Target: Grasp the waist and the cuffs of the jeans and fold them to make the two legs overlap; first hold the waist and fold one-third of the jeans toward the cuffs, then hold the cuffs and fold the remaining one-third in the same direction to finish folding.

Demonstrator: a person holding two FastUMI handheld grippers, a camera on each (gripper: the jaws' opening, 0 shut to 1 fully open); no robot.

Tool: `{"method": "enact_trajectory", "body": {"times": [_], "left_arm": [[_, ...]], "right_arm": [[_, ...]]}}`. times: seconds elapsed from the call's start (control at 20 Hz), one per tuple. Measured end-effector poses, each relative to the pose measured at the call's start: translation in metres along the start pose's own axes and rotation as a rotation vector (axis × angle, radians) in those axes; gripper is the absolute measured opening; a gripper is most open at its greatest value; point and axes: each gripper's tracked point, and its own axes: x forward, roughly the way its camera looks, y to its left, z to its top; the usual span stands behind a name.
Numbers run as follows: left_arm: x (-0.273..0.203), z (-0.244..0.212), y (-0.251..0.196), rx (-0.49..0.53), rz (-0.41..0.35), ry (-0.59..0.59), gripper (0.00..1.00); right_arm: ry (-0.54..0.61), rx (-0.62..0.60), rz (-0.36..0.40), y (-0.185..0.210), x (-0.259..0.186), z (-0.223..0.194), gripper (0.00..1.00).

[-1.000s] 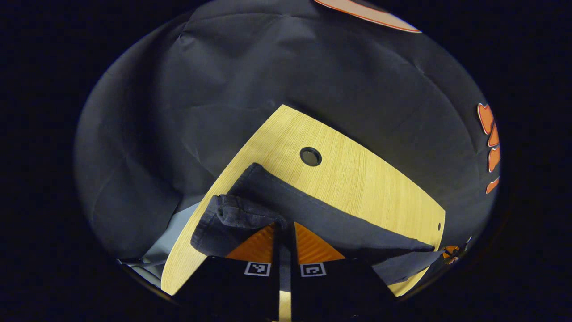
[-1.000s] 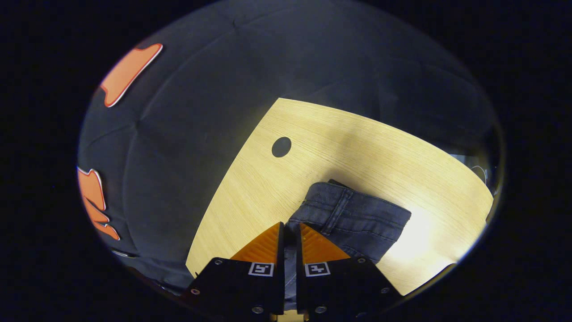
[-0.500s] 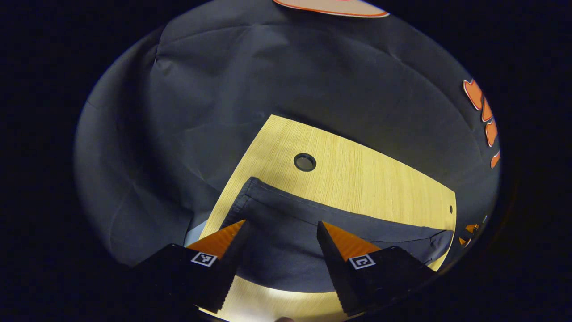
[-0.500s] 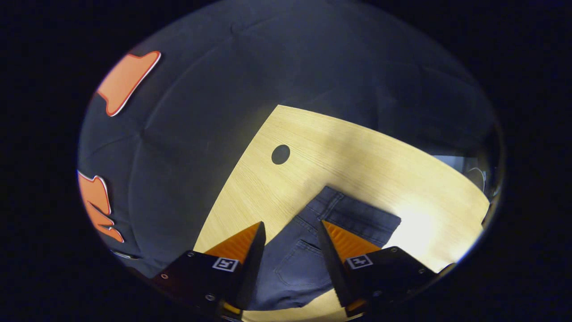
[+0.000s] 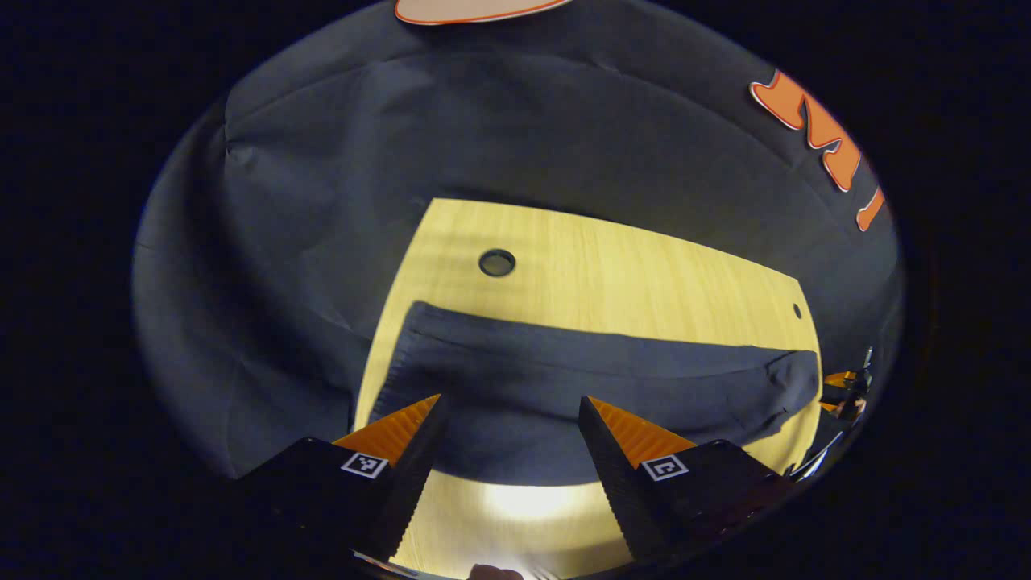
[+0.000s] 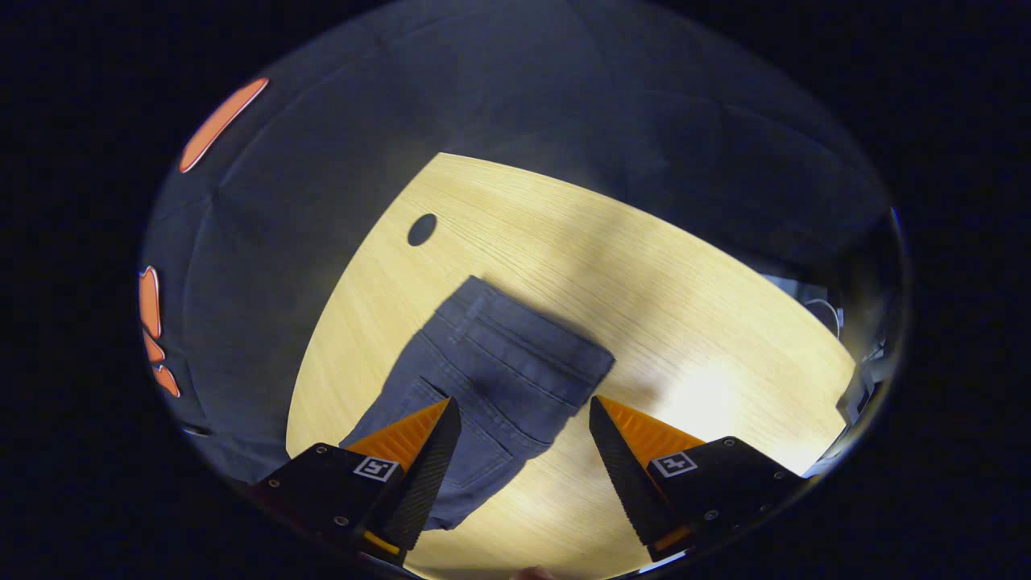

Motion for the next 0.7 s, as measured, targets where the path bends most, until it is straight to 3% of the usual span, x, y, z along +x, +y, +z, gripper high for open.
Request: {"method": "enact_trajectory", "body": {"times": [0.15, 0.25, 0.35, 0.7], "left_arm": [[-0.001, -0.020, 0.004, 0.069, 0.011, 0.060, 0.99], [-0.001, -0.039, 0.016, 0.189, 0.081, 0.111, 0.95], [0.000, -0.044, 0.020, 0.260, 0.127, 0.099, 0.99], [0.004, -0.050, 0.013, 0.126, 0.132, -0.014, 0.98]], "right_arm": [[0.014, -0.020, -0.022, -0.011, 0.010, -0.004, 0.98], [0.014, -0.024, -0.043, -0.015, 0.019, -0.002, 0.98], [0.010, -0.011, -0.041, -0.013, 0.026, 0.003, 0.98], [-0.020, 0.024, -0.031, -0.005, 0.044, 0.013, 0.94]]}}
